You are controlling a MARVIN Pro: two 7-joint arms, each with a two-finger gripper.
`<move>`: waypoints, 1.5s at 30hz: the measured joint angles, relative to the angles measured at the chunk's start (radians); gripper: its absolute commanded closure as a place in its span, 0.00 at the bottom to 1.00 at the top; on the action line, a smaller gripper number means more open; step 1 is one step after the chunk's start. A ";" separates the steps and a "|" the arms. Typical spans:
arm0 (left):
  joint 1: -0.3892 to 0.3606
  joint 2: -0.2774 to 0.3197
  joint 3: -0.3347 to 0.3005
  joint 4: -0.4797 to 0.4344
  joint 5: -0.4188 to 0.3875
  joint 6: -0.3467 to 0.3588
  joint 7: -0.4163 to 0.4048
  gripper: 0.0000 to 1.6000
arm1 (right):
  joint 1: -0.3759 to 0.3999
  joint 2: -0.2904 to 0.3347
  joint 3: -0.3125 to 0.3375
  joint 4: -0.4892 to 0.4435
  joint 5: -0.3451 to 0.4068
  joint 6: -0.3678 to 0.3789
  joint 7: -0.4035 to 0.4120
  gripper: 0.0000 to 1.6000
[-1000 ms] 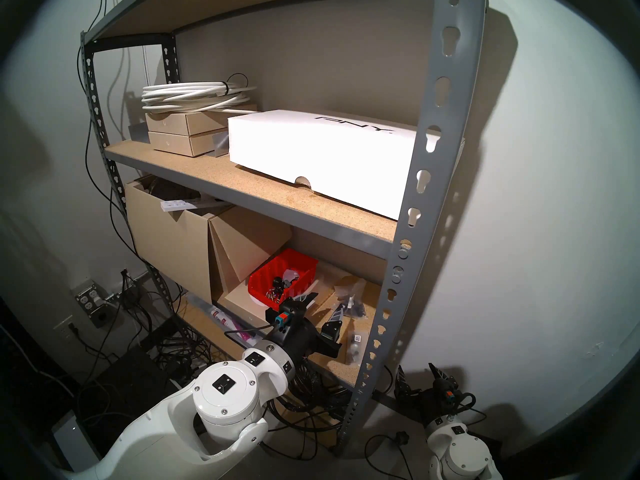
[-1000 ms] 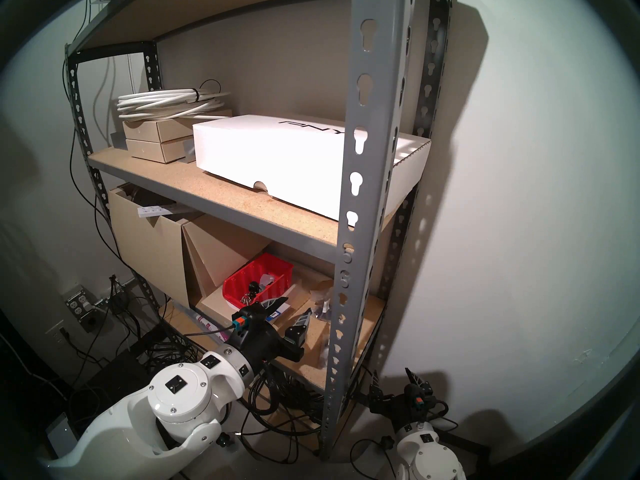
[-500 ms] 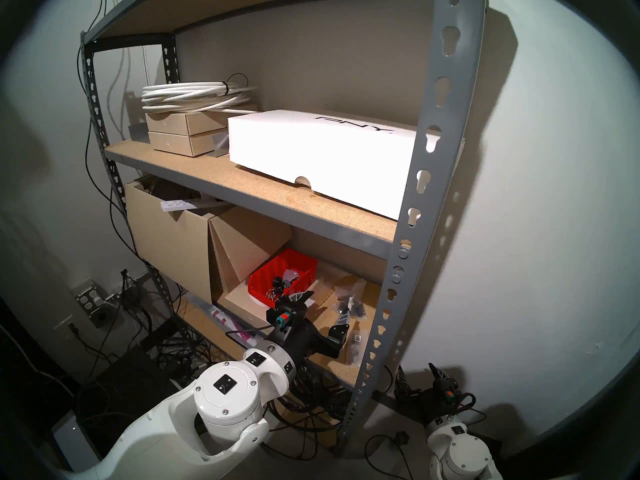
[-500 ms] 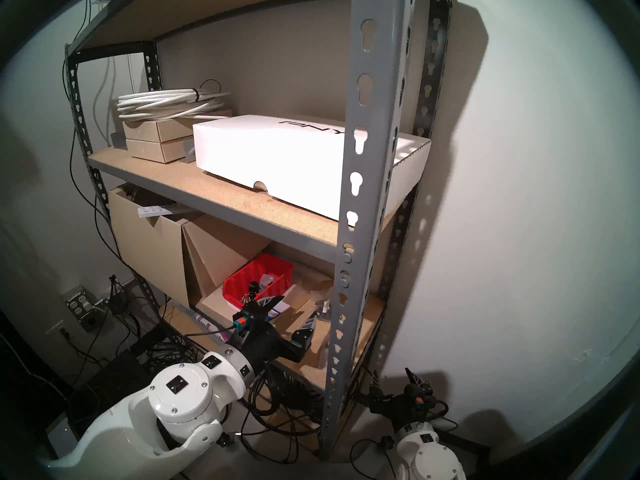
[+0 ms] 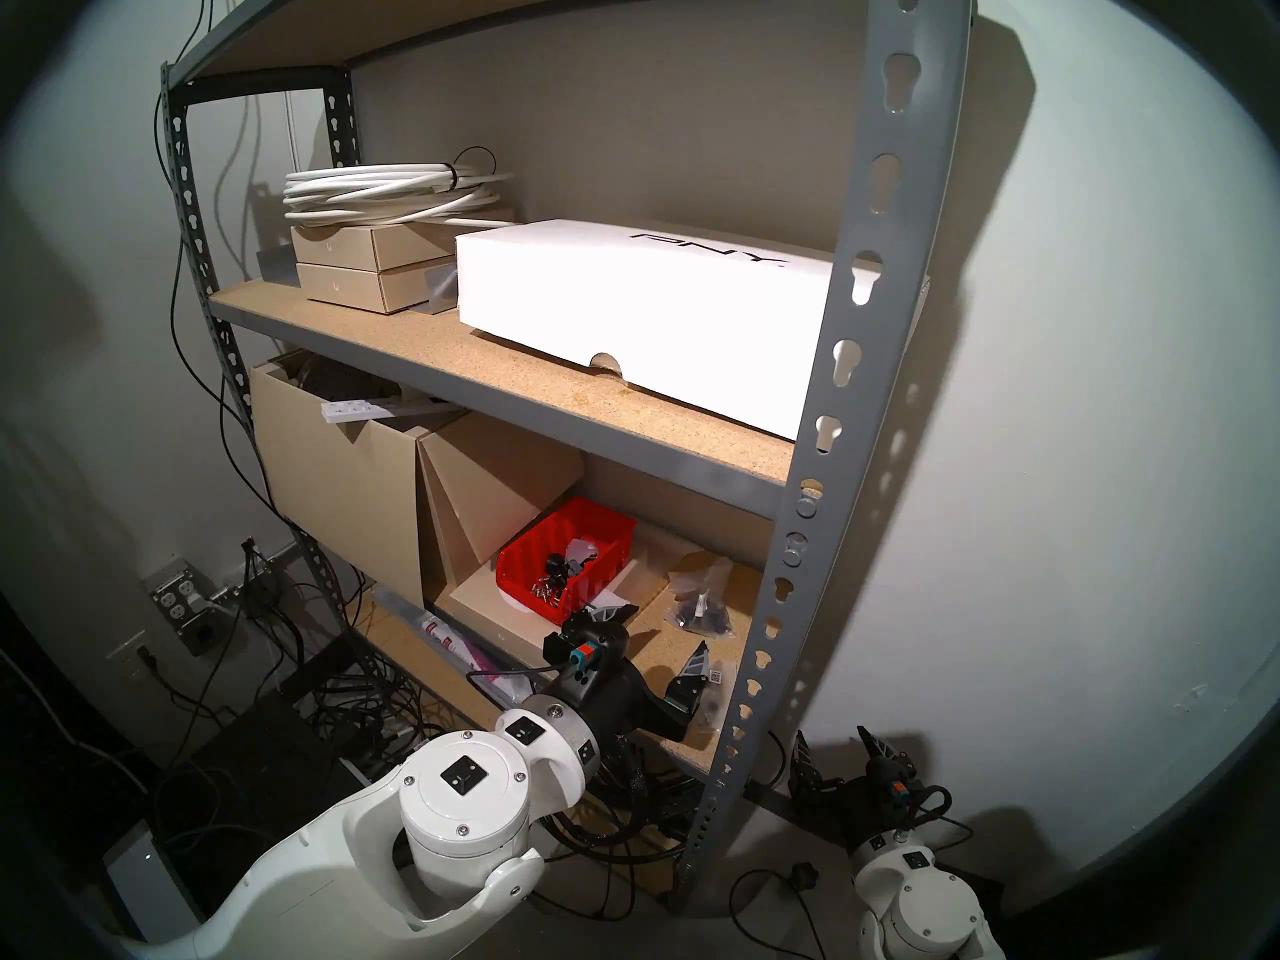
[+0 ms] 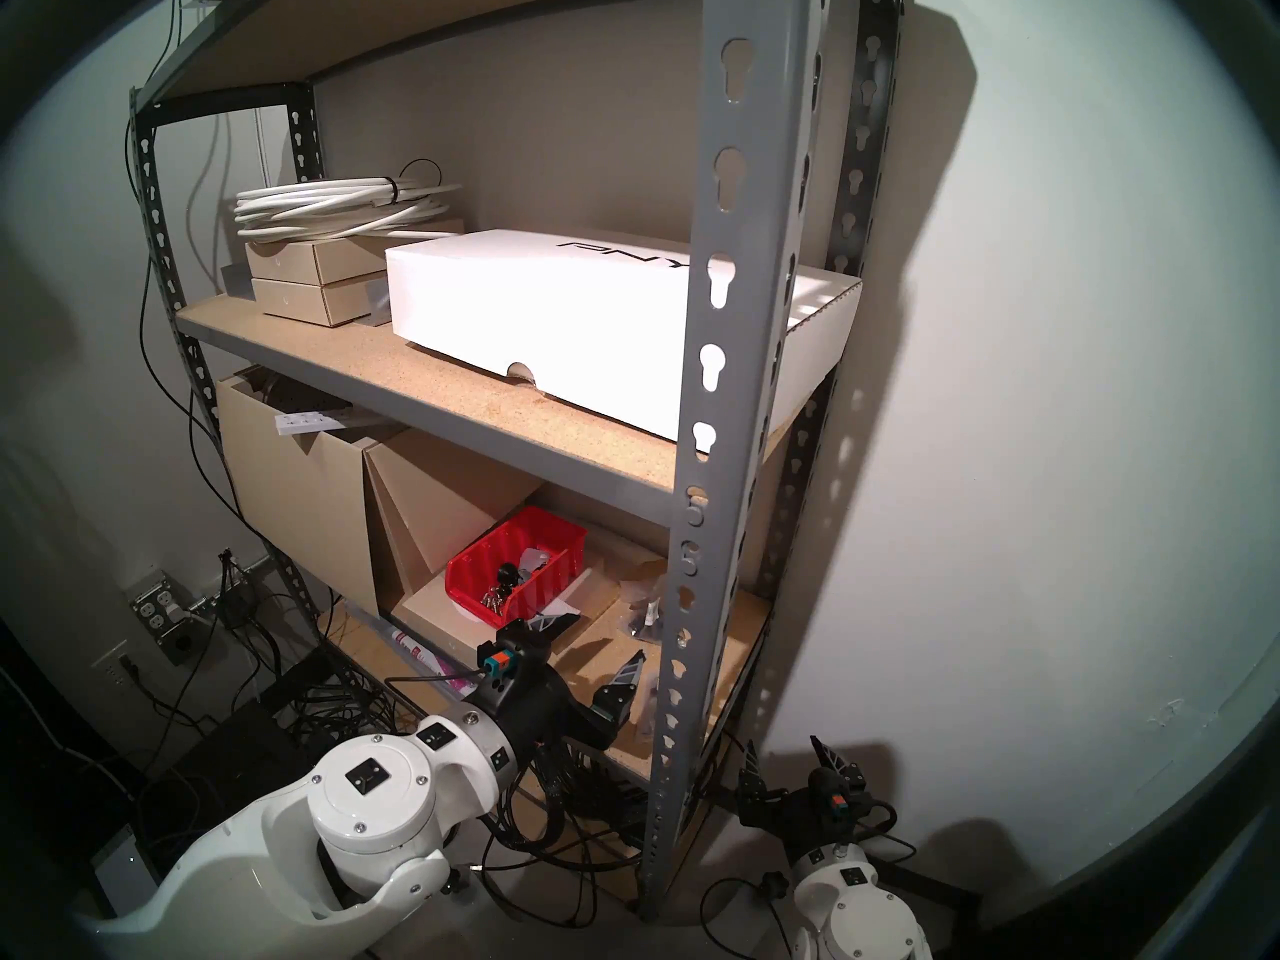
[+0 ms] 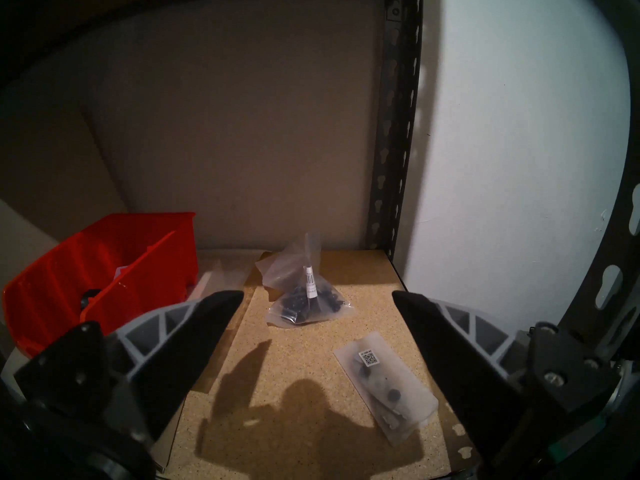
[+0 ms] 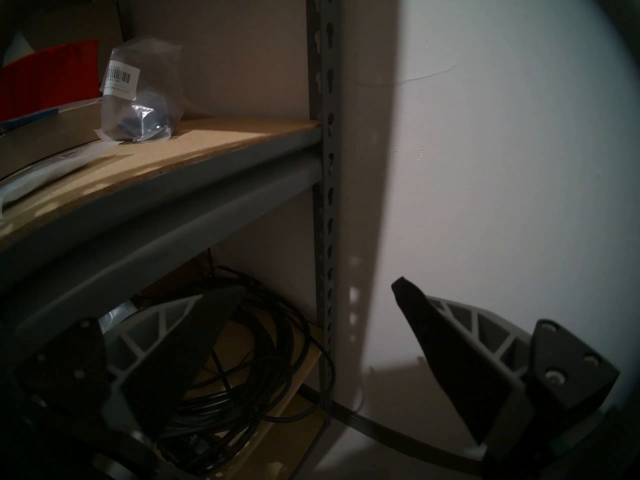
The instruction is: Organize the rack shelf by putting things into a case
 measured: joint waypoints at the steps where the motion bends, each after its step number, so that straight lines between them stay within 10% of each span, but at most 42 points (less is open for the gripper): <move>1: -0.004 -0.004 0.003 0.010 -0.004 0.007 0.000 0.00 | 0.000 0.000 0.000 0.000 0.000 0.000 0.000 0.00; 45: -0.188 -0.147 0.119 0.239 -0.017 0.164 -0.005 0.00 | 0.000 0.000 0.000 0.000 0.000 0.000 0.000 0.00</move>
